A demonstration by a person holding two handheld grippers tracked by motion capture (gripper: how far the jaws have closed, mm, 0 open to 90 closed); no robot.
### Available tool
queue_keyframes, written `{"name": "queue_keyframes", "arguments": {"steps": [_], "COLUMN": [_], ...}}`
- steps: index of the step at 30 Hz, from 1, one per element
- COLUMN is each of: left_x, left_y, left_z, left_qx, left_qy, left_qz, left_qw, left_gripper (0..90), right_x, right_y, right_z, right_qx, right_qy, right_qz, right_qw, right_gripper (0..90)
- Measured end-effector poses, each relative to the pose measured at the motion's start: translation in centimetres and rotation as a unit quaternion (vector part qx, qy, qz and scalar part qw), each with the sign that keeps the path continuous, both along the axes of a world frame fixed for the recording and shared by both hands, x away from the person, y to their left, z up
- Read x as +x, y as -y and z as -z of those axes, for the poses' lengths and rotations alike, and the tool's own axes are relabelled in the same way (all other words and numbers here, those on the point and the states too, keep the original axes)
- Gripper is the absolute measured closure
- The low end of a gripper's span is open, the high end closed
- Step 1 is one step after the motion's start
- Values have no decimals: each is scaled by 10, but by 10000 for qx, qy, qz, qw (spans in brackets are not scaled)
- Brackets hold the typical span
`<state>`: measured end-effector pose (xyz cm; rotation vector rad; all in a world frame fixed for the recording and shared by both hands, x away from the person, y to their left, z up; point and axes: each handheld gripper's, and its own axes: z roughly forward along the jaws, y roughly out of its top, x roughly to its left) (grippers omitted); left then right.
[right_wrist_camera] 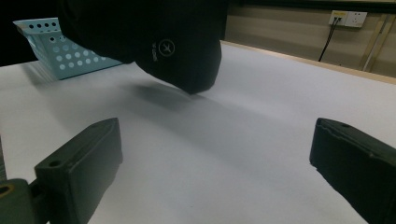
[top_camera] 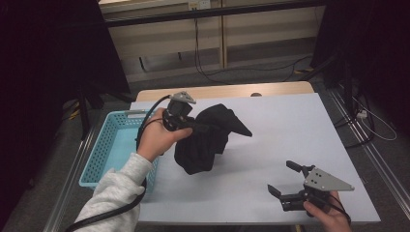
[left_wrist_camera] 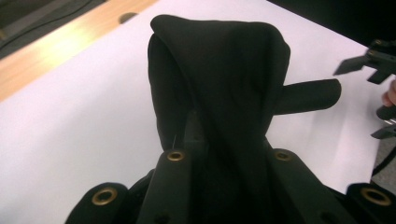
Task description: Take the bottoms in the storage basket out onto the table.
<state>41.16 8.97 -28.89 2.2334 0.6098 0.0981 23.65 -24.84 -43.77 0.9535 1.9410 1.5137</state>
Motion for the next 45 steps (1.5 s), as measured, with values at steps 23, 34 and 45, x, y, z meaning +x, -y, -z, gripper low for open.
{"name": "queue_keyframes", "arguments": {"steps": [23, 34, 45], "left_x": [-18, -17, -14], "left_y": [11, 18, 26], "left_z": [94, 116, 127], "left_qx": [-293, -192, -62], "left_qy": [256, 196, 3], "left_qz": [-311, -546, -514], "left_qw": [9988, 9981, 9987], "left_gripper": [166, 168, 575], "right_x": [11, 46, 63], "right_y": [-2, -10, -11], "right_z": [0, 3, 3], "right_qx": [-237, -391, -416], "right_qy": [-54, -191, -271], "right_qz": [133, 279, 438], "right_qw": [9996, 9987, 9978], "right_gripper": [22, 21, 28]}}
